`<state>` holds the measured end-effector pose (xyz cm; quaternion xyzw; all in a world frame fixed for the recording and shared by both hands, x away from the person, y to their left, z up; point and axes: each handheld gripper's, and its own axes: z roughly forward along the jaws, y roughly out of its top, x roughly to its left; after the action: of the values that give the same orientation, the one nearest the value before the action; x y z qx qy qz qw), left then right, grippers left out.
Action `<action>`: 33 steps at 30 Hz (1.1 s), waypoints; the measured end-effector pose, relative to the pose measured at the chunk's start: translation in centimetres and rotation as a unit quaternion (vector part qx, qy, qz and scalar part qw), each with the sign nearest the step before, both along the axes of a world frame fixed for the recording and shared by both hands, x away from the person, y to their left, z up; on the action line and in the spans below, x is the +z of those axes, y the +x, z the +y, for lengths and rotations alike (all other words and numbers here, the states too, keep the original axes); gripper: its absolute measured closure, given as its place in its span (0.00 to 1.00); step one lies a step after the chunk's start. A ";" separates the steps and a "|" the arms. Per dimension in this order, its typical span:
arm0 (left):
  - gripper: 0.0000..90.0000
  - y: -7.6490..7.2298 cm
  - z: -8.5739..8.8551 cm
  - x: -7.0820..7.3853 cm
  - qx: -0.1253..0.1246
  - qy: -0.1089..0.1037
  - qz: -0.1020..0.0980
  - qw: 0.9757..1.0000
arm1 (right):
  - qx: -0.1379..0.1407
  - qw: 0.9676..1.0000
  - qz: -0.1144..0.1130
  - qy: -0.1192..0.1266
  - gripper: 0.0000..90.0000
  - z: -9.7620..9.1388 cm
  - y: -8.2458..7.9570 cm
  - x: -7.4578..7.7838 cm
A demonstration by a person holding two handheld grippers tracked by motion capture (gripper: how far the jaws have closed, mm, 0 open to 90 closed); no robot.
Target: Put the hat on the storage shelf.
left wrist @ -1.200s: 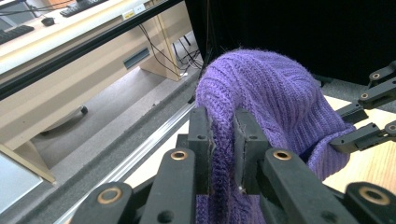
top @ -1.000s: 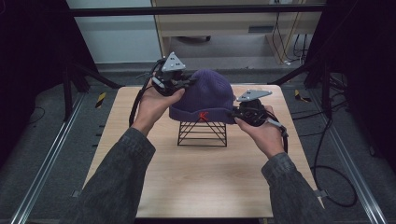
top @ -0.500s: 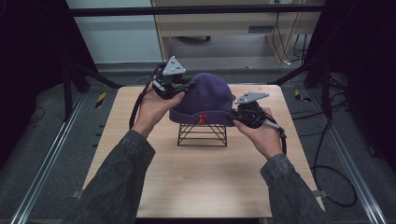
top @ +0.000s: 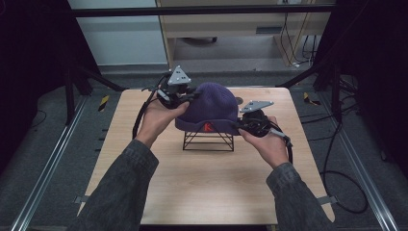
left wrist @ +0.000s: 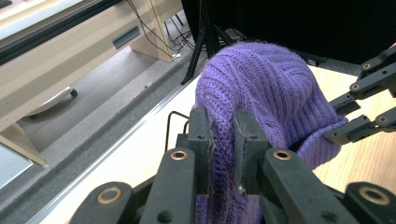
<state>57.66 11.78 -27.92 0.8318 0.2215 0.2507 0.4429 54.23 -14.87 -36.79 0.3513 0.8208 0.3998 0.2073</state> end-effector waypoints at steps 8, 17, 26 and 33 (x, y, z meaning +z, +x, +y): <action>0.87 0.0 0.0 -0.7 0.000 0.002 0.004 1.000 | 0.000 1.000 0.006 -0.003 0.78 0.1 -0.2 -0.8; 0.87 -0.1 -0.1 -1.1 -0.002 0.007 0.008 1.000 | -0.001 1.000 0.011 -0.005 0.78 0.0 0.0 -1.3; 0.87 -0.1 -0.1 -1.5 -0.004 0.017 0.011 1.000 | -0.002 1.000 0.019 -0.007 0.78 0.1 0.1 -2.1; 0.88 0.1 0.2 -2.9 0.000 0.019 0.022 1.000 | -0.002 0.999 0.027 -0.022 0.78 0.2 0.4 -2.9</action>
<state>57.72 11.94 -30.81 0.8454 0.2260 0.2365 0.4223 54.62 -14.67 -39.67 0.3591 0.8339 0.3717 0.1936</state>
